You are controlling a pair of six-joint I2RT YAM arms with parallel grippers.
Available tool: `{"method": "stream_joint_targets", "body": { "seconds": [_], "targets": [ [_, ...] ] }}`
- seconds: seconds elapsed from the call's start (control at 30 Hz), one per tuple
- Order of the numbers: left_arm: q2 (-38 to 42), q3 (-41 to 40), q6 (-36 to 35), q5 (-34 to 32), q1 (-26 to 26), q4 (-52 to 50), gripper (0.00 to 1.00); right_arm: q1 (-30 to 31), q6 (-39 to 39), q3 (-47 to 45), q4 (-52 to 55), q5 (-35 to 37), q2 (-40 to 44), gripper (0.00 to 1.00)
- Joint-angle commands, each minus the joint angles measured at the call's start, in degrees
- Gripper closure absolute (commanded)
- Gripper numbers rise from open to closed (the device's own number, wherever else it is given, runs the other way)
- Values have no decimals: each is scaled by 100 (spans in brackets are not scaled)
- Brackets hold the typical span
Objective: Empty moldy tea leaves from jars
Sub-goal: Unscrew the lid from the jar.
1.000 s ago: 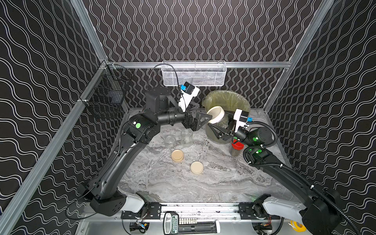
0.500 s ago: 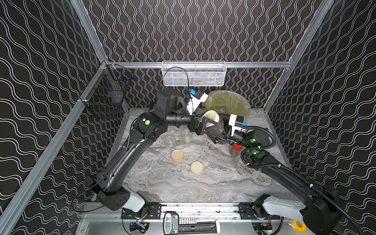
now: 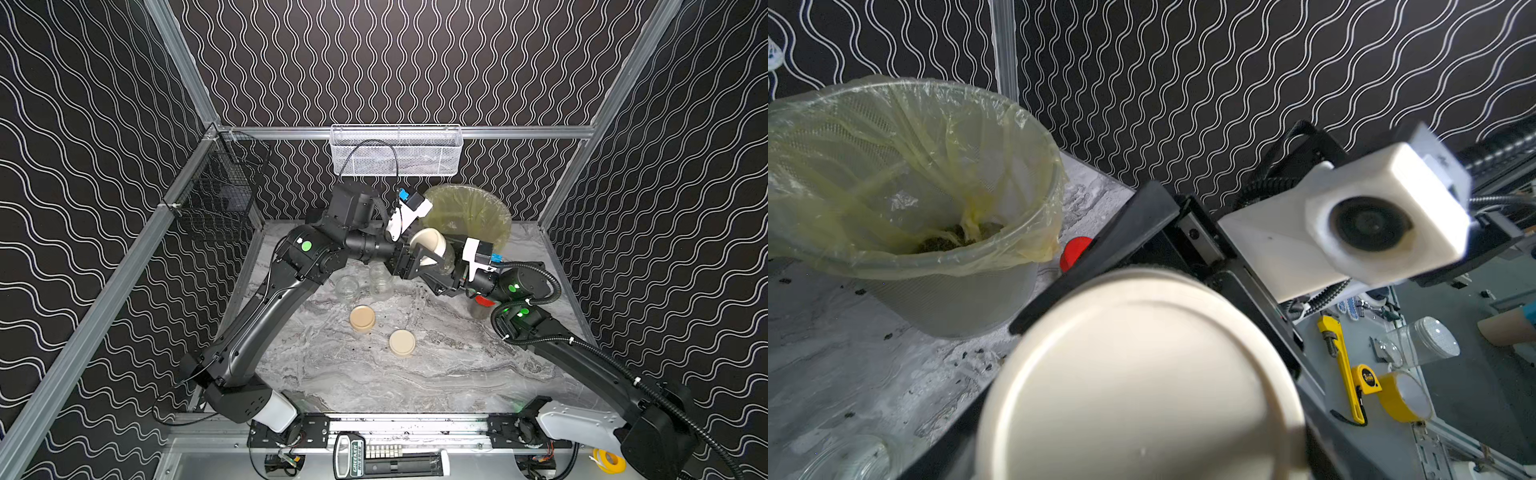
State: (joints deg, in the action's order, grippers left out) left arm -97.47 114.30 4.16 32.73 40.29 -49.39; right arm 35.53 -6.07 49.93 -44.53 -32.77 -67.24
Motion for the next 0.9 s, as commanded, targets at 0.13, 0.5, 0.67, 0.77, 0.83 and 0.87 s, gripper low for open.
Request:
{"method": "stream_joint_targets", "body": {
  "seconds": [0.13, 0.5, 0.67, 0.77, 0.83, 0.87],
  "targets": [
    [-347, 642, -259, -1253, 31, -791, 58, 124, -1344, 89, 880, 478, -82, 59],
    [-213, 301, -291, -1373, 129, -641, 62, 275, -1019, 29, 541, 527, -299, 61],
    [-125, 200, -261, -1203, 131, -494, 30, 279, -578, -165, -30, 374, -152, 67],
    [-64, 187, -327, -1209, 132, -469, 8, 273, -385, -275, -287, 346, -15, 71],
    [-44, 207, -355, -1208, 132, -476, 2, 271, -298, -341, -448, 351, 80, 72],
    [-18, 198, -337, -1206, 128, -446, 1, 278, -269, -363, -490, 351, 112, 72]
  ]
}}
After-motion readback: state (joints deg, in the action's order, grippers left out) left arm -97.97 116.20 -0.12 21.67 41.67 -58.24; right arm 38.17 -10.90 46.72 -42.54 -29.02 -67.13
